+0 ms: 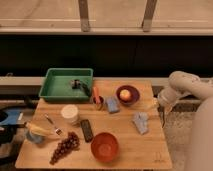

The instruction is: Place sponge in red bowl

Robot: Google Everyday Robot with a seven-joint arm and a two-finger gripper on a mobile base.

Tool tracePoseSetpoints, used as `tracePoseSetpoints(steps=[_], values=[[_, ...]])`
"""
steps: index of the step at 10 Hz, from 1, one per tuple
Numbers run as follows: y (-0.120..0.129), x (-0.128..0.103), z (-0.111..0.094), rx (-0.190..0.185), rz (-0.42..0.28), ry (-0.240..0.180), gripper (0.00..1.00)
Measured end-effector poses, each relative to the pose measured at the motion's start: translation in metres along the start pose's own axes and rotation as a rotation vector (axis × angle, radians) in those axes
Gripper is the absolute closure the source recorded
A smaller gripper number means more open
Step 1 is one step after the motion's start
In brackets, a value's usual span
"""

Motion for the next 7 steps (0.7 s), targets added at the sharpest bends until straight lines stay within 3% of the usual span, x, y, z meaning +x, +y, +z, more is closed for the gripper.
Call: tracePoseSetpoints(steps=[7], values=[[0.017,-0.008,-0.003,-0.005,-0.05,-0.008,0.28]])
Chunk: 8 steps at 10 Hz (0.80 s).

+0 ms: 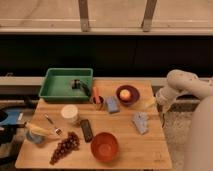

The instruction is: Place sponge in red bowl

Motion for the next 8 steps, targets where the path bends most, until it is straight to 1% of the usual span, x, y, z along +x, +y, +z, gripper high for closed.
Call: tracePoseSetpoints(steps=[2,5,7,8], values=[[0.025,-0.012,-0.006,-0.011,-0.048,-0.025,0.28],[0.077,-0.028,-0.014,-0.039,-0.152,-0.052,0.28],[0.116,-0.027,-0.018,-0.059,-0.242,-0.06,0.28],[0.129,-0.022,-0.019,-0.071,-0.28,-0.057,0.28]])
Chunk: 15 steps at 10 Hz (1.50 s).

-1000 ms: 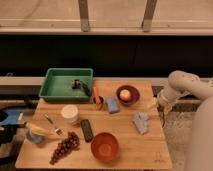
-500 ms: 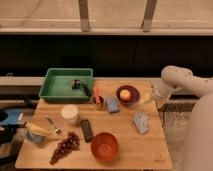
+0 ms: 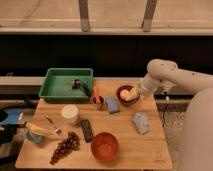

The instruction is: Place sponge in red bowl

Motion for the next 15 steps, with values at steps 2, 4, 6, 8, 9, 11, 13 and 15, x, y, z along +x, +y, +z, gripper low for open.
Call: tracePoseSetpoints(steps=[2,4,6,8,9,11,13,15], values=[[0.036,0.014,0.004,-0.036,-0.086,0.02,0.28],[0.04,0.016,0.005,-0.039,-0.097,0.023,0.28],[0.038,0.016,0.005,-0.042,-0.092,0.023,0.28],[0.033,0.023,0.015,-0.075,-0.107,0.068,0.28],[0.039,0.024,0.025,-0.072,-0.137,0.09,0.28],[0.065,0.019,0.037,-0.059,-0.206,0.122,0.28],[0.103,0.015,0.045,-0.048,-0.292,0.157,0.28],[0.12,0.018,0.049,-0.039,-0.338,0.186,0.28]])
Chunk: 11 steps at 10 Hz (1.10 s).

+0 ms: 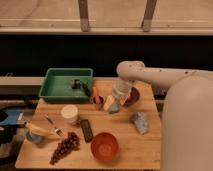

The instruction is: Place sponge in red bowl

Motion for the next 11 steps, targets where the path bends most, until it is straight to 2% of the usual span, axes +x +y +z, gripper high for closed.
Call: tracePoseSetpoints(steps=[4,8,11], values=[[-0.003,-0.015,0.024,-0.008,-0.022,0.039,0.28],[-0.027,-0.034,0.04,-0.002,0.001,0.065,0.28],[-0.052,-0.037,0.055,-0.029,0.049,0.082,0.28]])
